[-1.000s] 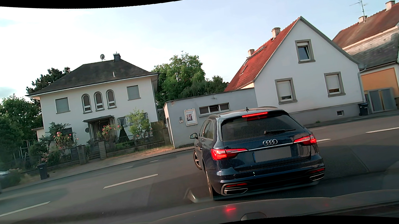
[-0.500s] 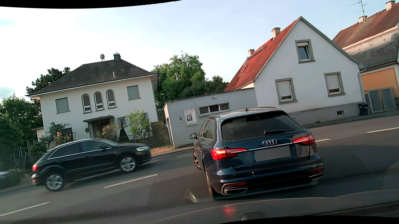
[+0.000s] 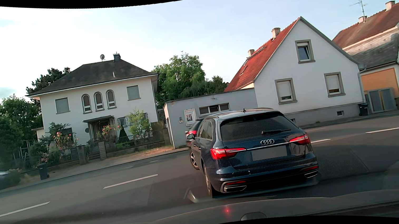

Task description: Follow the waypoints while adhering to traffic rules and regulations

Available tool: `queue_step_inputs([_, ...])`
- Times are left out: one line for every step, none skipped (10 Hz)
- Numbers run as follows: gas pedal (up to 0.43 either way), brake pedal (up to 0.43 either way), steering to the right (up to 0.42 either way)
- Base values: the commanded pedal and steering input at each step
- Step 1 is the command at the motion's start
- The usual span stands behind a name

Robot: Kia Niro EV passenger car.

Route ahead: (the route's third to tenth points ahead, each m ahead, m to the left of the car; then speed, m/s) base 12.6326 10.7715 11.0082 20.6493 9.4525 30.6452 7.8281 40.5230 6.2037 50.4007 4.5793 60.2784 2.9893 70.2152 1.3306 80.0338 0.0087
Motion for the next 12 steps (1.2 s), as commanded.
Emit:
queue_step_inputs([0.000,0.000,0.144])
queue_step_inputs([0.000,0.000,0.136])
queue_step_inputs([0.000,0.000,0.126])
queue_step_inputs([0.000,0.000,0.119])
queue_step_inputs([0.000,0.000,0.108])
queue_step_inputs([0.000,0.000,0.096])
queue_step_inputs([0.000,0.000,0.082])
queue_step_inputs([0.000,0.000,0.066])
queue_step_inputs([0.000,0.000,0.051])
queue_step_inputs([0.000,0.000,0.039])
queue_step_inputs([0.000,0.000,0.029])
queue_step_inputs([0.000,0.000,0.020])
